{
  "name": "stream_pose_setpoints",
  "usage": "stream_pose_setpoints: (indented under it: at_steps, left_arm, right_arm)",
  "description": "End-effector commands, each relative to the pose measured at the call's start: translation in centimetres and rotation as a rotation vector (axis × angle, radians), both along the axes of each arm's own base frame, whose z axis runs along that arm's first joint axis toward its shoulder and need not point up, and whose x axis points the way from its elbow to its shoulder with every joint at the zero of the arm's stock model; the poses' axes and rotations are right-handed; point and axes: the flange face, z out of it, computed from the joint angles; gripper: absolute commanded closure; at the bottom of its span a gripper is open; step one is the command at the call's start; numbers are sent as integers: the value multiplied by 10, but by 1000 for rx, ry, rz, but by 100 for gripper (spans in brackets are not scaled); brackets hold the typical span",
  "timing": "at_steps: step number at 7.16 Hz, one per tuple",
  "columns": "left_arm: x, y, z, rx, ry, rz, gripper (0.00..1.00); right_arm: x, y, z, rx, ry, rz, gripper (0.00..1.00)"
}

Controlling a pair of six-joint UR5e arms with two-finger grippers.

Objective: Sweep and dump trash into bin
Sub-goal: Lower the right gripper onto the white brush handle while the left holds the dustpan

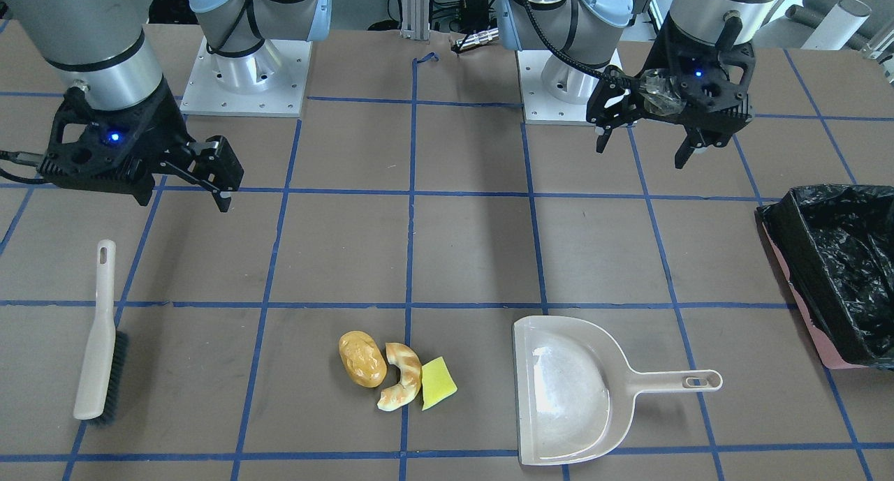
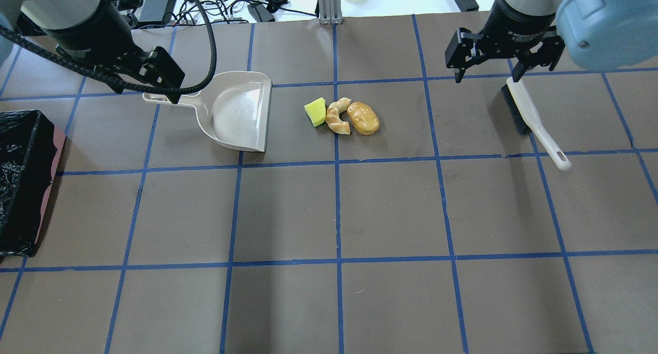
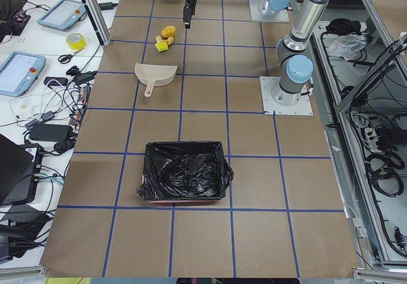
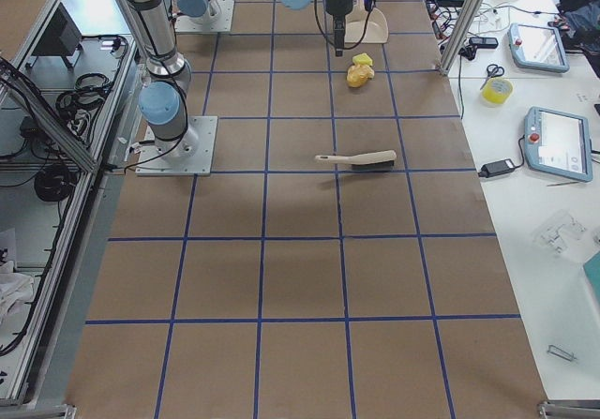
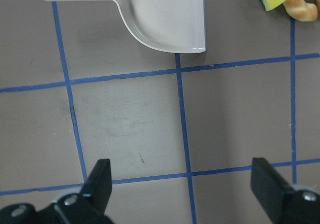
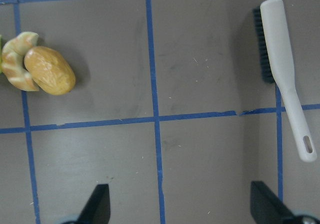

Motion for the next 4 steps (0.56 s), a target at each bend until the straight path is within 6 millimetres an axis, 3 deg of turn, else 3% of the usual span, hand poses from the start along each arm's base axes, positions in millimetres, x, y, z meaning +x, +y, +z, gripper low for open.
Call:
stream_pose_setpoints:
  at_steps: [1,2,3,4]
  left_arm:
    - [24,-37,-32,2,-26,-316,0]
    - [27,-51,-54,29,-30,-494,0]
    - [38,-66,-76,70,-25,-709,0]
    - [62,-85,-94,92,-18,-848,0]
  right_arm:
    - [-65,-19,-76,132,-12,70,0]
    - [-85,-29,-112,113,9,159,0]
    - [-121,-33,-149,123,37,211,0]
    - [-153,-28,-173,141,21,245,0]
